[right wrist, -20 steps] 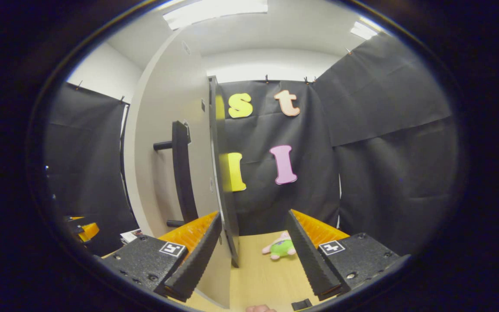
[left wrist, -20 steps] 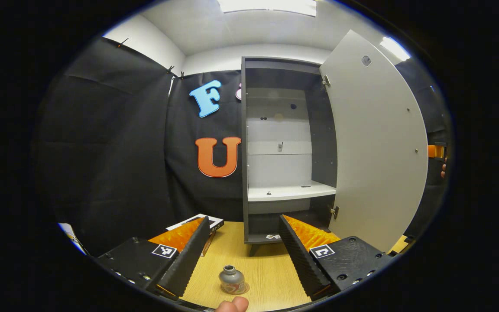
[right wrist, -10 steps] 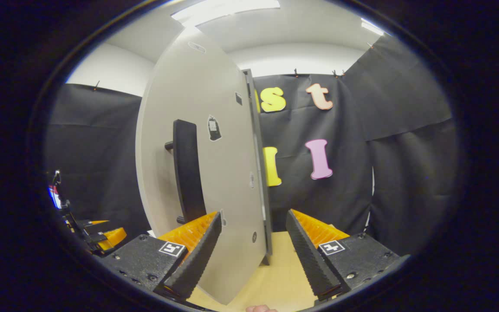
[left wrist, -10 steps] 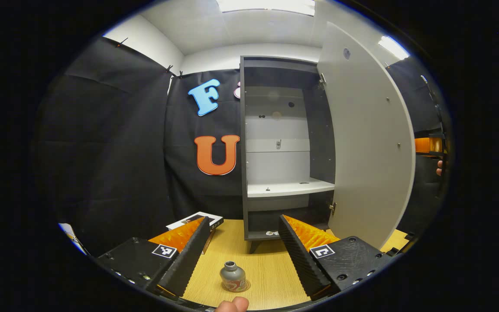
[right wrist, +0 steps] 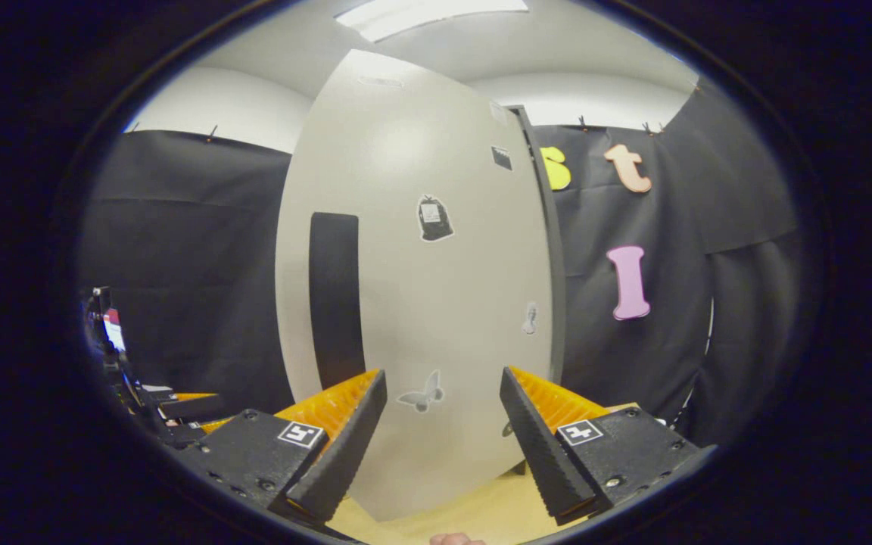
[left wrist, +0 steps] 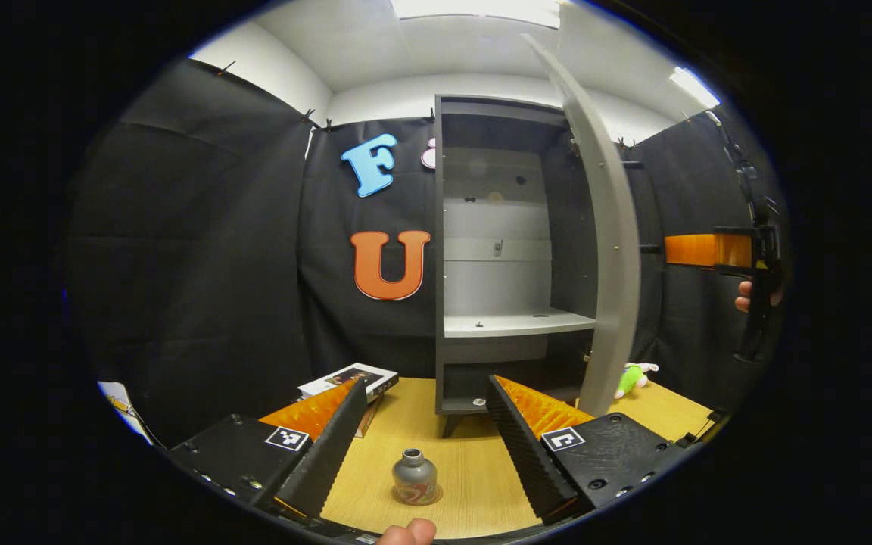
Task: Open the cabinet door with the right hand, grasp the bottle in the cabinet with the left hand and place it on the coaster, then close the cabinet door with the right hand.
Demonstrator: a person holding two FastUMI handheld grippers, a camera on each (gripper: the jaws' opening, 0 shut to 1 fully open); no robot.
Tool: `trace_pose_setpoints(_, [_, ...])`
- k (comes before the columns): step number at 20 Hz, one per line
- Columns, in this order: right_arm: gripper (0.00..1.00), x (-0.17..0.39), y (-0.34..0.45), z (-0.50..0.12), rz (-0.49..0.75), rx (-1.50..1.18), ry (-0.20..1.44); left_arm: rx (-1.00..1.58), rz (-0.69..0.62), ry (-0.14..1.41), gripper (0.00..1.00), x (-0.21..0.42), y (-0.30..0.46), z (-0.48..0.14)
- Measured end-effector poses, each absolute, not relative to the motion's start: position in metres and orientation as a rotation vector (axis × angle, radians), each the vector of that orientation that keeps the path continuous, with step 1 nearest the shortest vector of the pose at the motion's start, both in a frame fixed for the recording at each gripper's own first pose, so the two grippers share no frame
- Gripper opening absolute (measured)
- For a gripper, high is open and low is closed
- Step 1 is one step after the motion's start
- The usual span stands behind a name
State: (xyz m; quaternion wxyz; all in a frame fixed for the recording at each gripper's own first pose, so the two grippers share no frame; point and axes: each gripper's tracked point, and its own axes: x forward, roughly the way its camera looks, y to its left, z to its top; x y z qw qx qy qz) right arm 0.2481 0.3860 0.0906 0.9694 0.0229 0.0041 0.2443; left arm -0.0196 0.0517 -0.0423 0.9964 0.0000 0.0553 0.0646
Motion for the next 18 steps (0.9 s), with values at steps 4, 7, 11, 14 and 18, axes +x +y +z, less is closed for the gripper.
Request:
trace_pose_setpoints(4, [0.94,0.281,0.433,0.100,0.522,0.078,-0.021,-0.014,0.144,0.111,0.95,-0.021,0.057,-0.044])
trace_pose_setpoints(7, [0.94,0.301,0.467,0.099,0.535,0.066,-0.035,-0.029,0.160,0.112,0.95,-0.020,0.064,-0.047])
trace_pose_setpoints(11, [0.94,0.336,0.499,0.093,0.520,0.062,-0.029,-0.038,0.179,0.113,0.95,-0.021,0.071,-0.047])
trace_pose_setpoints(14, [0.97,0.354,0.499,0.086,0.481,0.053,-0.024,-0.029,0.192,0.110,0.95,-0.023,0.076,-0.048])
trace_pose_setpoints(18, [0.97,0.360,0.484,0.082,0.447,0.049,-0.012,-0.034,0.194,0.104,0.95,-0.023,0.077,-0.046])
